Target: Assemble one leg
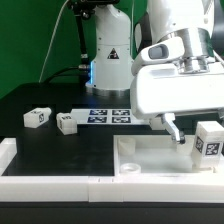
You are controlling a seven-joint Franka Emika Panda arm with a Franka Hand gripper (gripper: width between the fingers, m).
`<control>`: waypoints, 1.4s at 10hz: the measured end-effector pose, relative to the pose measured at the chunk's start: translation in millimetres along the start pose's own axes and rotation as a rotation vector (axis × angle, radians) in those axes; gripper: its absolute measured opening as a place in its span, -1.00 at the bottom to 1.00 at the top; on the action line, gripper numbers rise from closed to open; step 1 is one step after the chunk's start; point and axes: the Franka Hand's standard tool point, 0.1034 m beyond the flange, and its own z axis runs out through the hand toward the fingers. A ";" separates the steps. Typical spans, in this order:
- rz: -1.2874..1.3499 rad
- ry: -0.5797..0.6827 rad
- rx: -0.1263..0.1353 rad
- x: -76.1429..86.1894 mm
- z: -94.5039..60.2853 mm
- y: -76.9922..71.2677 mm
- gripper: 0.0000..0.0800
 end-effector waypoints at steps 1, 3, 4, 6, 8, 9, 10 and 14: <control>0.000 0.000 0.000 0.0 0.0 0.0 0.61; 0.000 -0.005 0.001 0.5 -0.2 -0.1 0.62; 0.002 -0.022 0.002 8.9 -5.5 0.5 0.62; -0.001 -0.019 -0.001 21.5 -14.3 4.6 0.62; 0.003 -0.067 0.006 14.8 -10.8 2.2 0.62; 0.003 -0.077 0.007 16.1 -11.3 2.0 0.62; 0.005 -0.131 0.014 11.4 -9.6 0.8 0.62; 0.022 -0.559 0.059 1.8 -12.1 1.5 0.62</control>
Offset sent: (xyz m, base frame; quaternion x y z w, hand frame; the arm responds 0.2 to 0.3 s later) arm 0.0082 -0.0010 0.0332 -0.0095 -0.0386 0.0066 0.9992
